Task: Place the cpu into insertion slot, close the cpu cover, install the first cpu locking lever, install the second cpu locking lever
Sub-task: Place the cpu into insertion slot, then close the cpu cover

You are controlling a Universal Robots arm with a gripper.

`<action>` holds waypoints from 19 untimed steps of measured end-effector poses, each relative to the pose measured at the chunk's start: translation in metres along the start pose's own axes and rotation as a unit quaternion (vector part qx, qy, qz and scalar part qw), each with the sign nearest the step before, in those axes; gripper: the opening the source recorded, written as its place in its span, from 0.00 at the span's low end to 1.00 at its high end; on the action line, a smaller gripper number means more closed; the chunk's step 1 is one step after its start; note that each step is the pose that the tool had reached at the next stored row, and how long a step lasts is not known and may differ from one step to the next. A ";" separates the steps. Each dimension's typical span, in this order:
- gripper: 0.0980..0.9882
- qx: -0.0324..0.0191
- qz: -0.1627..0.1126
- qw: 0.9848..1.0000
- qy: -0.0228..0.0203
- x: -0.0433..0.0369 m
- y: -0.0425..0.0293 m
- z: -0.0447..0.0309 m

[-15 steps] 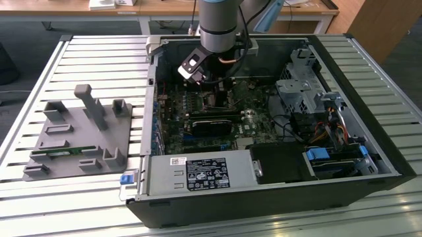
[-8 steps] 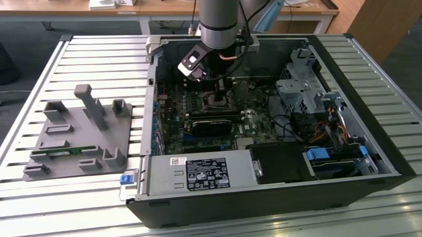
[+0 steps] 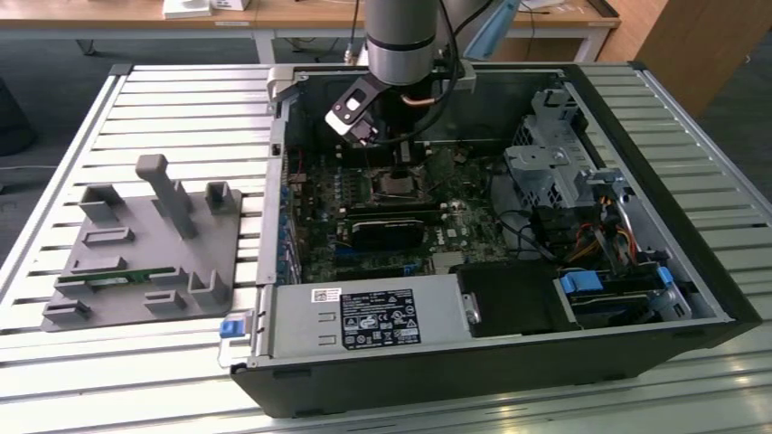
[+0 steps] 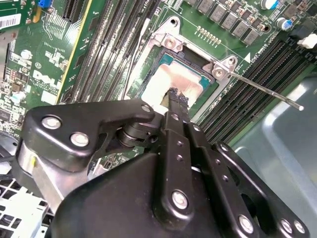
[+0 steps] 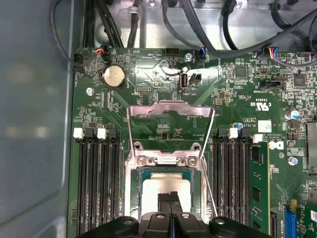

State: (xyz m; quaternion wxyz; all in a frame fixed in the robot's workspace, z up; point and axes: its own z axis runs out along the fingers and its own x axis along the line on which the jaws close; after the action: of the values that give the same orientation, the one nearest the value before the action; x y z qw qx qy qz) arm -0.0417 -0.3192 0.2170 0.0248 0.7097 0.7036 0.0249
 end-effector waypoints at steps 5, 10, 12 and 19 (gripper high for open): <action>0.01 0.000 0.000 1.000 0.000 -0.0001 0.0001 -0.0012; 0.01 0.000 0.001 1.000 0.000 -0.0001 0.0004 -0.0031; 0.01 0.000 0.001 1.000 0.000 0.0000 0.0004 -0.0042; 0.01 0.000 0.003 1.000 0.000 -0.0001 0.0007 -0.0079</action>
State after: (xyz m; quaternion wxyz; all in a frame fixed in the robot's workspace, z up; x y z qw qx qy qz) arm -0.0415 -0.3193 0.2249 0.0249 0.7121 0.7012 0.0246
